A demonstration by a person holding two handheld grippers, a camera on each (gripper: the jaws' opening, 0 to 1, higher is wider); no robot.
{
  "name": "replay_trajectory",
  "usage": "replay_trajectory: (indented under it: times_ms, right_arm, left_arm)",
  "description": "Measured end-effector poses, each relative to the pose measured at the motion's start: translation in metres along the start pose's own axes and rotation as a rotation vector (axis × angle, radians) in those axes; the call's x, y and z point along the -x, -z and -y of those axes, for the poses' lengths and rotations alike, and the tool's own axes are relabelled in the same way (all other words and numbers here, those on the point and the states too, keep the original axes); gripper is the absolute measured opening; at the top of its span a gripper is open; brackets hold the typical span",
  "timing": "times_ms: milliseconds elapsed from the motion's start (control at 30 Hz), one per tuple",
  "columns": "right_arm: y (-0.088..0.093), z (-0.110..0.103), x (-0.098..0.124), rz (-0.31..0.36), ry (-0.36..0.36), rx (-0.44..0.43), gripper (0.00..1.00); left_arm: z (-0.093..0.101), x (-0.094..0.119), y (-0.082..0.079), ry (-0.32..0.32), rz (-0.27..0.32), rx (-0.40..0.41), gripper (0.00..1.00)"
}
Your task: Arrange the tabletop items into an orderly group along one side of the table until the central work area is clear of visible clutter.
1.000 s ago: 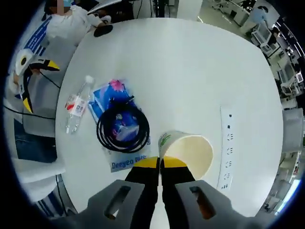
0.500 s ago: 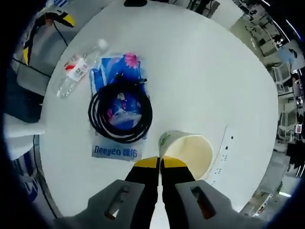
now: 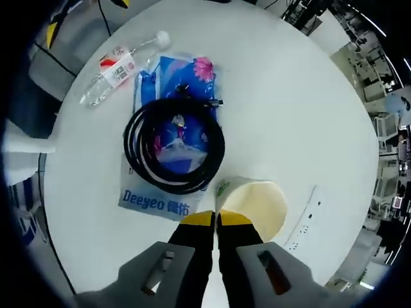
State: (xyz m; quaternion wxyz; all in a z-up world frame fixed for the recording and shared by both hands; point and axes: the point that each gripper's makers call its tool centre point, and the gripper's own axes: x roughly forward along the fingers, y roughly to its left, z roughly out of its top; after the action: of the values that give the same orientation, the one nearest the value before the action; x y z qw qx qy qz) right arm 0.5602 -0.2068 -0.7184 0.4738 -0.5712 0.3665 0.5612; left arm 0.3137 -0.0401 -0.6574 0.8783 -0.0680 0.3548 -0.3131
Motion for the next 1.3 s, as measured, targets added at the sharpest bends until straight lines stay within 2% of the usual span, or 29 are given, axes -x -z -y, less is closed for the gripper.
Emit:
replay_trajectory:
  times_ms: [133, 500, 600, 733, 833, 1067, 1300]
  right_arm:
    - [-0.001, 0.001, 0.000, -0.005, -0.002, 0.008, 0.00]
    - [-0.004, 0.001, -0.003, 0.000, -0.003, -0.048, 0.01]
    - [-0.005, 0.000, -0.003, 0.017, -0.004, -0.103, 0.06]
    - [-0.004, 0.002, -0.001, 0.035, 0.007, -0.136, 0.10]
    - [-0.004, 0.004, 0.003, 0.048, 0.021, -0.166, 0.20]
    - [-0.009, 0.007, 0.012, 0.112, 0.039, -0.240, 0.32]
    - [-0.009, 0.003, 0.023, 0.147, 0.064, -0.296, 0.42]
  left_arm:
    - [0.001, 0.000, 0.000, 0.003, 0.004, 0.005, 0.93]
    - [-0.004, 0.006, -0.002, -0.007, 0.029, 0.030, 0.94]
    - [-0.004, 0.007, -0.002, -0.010, 0.038, 0.034, 0.94]
    - [-0.004, 0.007, -0.001, -0.010, 0.036, 0.033, 0.94]
    - [-0.002, 0.007, -0.001, -0.006, 0.036, 0.033, 0.95]
    - [0.005, 0.004, -0.003, 0.010, 0.039, 0.021, 0.95]
    - [0.010, 0.005, -0.005, 0.014, 0.042, 0.009, 0.95]
